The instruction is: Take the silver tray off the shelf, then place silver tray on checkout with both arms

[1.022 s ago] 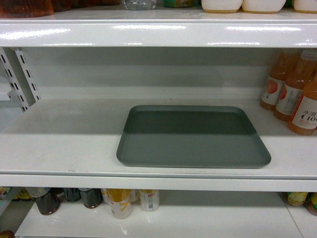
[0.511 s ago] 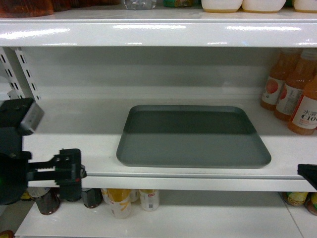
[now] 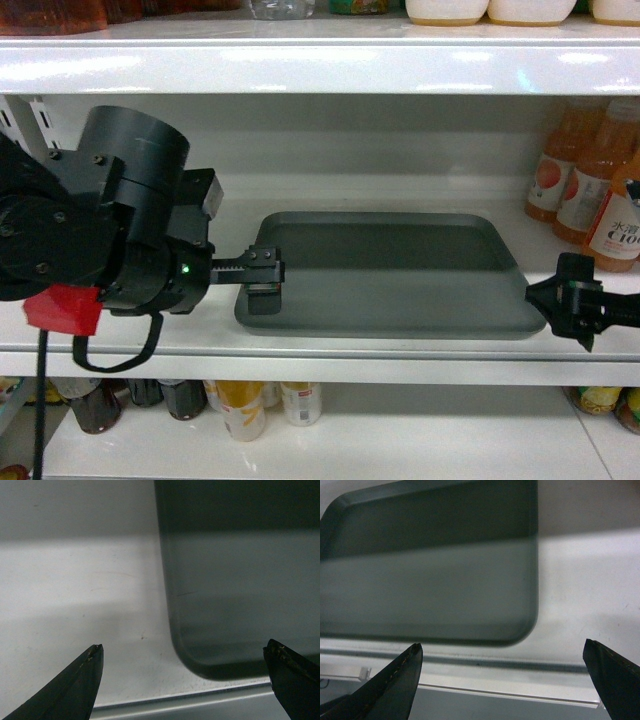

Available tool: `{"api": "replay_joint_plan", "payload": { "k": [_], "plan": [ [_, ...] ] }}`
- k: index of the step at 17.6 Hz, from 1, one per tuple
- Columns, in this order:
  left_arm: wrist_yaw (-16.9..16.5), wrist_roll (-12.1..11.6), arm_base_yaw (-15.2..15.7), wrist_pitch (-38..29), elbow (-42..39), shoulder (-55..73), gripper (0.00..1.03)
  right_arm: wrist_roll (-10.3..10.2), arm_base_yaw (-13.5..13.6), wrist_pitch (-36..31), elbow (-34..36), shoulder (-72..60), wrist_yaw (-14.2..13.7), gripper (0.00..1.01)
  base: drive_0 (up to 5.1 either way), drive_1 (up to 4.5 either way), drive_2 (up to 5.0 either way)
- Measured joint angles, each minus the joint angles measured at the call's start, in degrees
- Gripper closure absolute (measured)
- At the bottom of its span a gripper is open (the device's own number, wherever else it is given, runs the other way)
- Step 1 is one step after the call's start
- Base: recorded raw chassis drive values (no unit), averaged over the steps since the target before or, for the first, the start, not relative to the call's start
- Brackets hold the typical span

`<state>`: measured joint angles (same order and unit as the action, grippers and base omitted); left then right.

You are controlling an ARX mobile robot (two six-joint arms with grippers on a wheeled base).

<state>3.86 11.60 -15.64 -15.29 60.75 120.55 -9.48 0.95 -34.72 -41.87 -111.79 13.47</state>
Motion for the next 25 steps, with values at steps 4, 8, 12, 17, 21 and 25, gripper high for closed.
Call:
{"api": "replay_joint_plan", "payload": {
  "k": [4, 8, 12, 17, 21, 25],
  "plan": [
    [2.3, 0.4, 0.1, 3.9, 6.9, 7.0, 0.05, -0.8, 1.4, 3.8, -10.9, -7.6, -3.0, 0.03, 0.0, 0.00, 0.0],
    [3.2, -0.1, 0.9, 6.5, 11.5, 10.2, 0.05, -1.0, 2.1, 7.9, -18.8, -13.3, -5.9, 0.03, 0.0, 0.00, 0.0],
    [4.0, 0.0, 0.9, 6.4, 13.7, 12.4, 0.05, 1.1, 2.5, 15.3, -29.8, -21.1, -8.8, 0.03, 0.0, 0.00, 0.0],
    [3.5, 0.6, 1.0, 6.9, 14.5, 13.1, 0.13, 5.9, 3.3, 20.2, -35.1, -25.0, -12.7, 0.07, 0.0, 0.00, 0.0],
    [1.9, 1.0, 1.0, 7.9, 14.6, 13.1, 0.49, 6.0, 3.9, 21.7, -35.7, -25.2, -12.4, 0.44, 0.0, 0.00, 0.0],
    [0.7, 2.0, 0.7, 6.5, 13.4, 12.9, 0.88, 5.9, 3.5, 20.1, -34.9, -25.2, -13.5, 0.83, 0.0, 0.00, 0.0]
  ]
}}
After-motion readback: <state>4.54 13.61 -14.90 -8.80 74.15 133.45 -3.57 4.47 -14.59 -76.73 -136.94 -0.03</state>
